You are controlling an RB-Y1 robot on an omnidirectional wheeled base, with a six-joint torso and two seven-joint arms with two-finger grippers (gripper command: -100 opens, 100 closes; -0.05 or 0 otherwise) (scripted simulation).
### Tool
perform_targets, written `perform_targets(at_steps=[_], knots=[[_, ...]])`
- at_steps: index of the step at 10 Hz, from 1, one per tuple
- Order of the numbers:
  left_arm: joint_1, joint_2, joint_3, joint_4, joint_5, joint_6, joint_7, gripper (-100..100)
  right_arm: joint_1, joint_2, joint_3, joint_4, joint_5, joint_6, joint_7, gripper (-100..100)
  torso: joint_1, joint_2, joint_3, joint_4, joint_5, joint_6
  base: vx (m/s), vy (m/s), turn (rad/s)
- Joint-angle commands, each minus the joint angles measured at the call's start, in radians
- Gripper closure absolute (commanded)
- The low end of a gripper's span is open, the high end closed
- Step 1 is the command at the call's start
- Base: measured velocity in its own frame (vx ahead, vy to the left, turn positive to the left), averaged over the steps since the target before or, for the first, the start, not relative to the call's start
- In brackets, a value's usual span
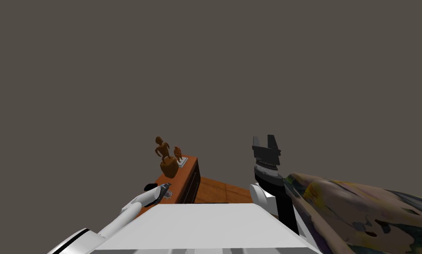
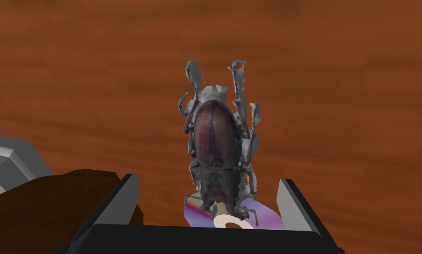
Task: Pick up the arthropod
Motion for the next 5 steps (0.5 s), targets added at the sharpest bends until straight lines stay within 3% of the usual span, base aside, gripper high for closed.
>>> perform_targets(at_steps=[1,5], knots=[[0.0,0.0,0.0,0.0,0.0,0.0,0.0,100,0.0,0.0,0.0,0.0,0.0,0.0,0.0,0,0.0,0.0,0.0,0.0,0.0,0.0,0.001,0.008,0.008],[0.0,0.0,0.0,0.0,0.0,0.0,0.0,100,0.0,0.0,0.0,0.0,0.0,0.0,0.0,0,-0.003,0.0,0.0,0.0,0.0,0.001,0.0,0.0,0.0]])
